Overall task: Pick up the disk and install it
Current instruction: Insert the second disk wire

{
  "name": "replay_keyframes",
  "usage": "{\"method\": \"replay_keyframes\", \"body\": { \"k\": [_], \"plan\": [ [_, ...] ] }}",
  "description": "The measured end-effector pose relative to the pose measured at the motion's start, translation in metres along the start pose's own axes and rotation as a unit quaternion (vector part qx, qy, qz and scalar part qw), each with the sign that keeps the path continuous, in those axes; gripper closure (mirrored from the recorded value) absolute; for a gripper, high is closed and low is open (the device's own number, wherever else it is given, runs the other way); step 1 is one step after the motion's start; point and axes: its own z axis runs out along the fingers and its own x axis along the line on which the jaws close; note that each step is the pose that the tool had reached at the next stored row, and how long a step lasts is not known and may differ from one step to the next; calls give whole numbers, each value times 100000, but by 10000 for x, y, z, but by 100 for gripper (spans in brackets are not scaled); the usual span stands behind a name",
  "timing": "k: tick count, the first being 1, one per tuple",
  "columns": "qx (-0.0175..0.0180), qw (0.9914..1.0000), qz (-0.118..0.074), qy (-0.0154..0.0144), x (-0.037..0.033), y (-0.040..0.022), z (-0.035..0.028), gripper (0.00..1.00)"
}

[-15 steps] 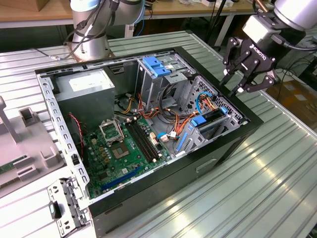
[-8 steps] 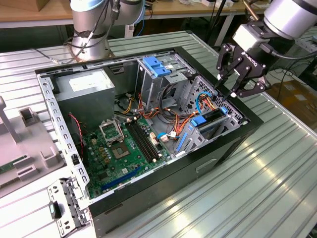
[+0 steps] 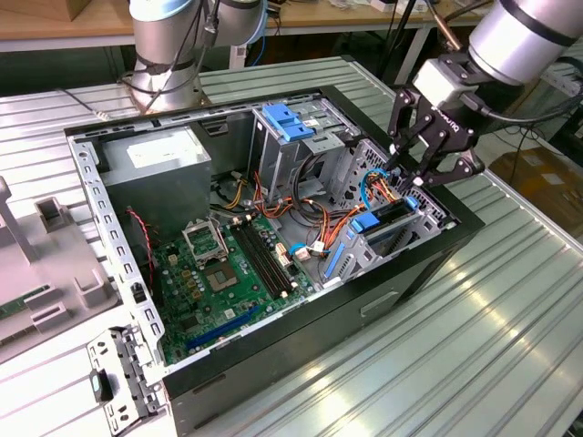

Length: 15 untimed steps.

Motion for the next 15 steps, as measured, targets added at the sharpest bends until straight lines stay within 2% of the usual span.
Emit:
{"method": "replay_keyframes", "body": {
  "k": [2, 7, 9, 10, 12, 15],
  "plan": [
    [-2, 100000, -6, 11, 4, 6, 28, 58],
    [-3, 100000, -8, 8, 6, 15, 43, 59],
    [-1, 100000, -7, 6, 7, 19, 49, 73],
    [-1, 100000, -6, 4, 8, 20, 51, 73],
    [-1, 100000, -6, 6, 8, 23, 56, 84],
    [-1, 100000, -6, 9, 10, 26, 63, 84]
  ]
}}
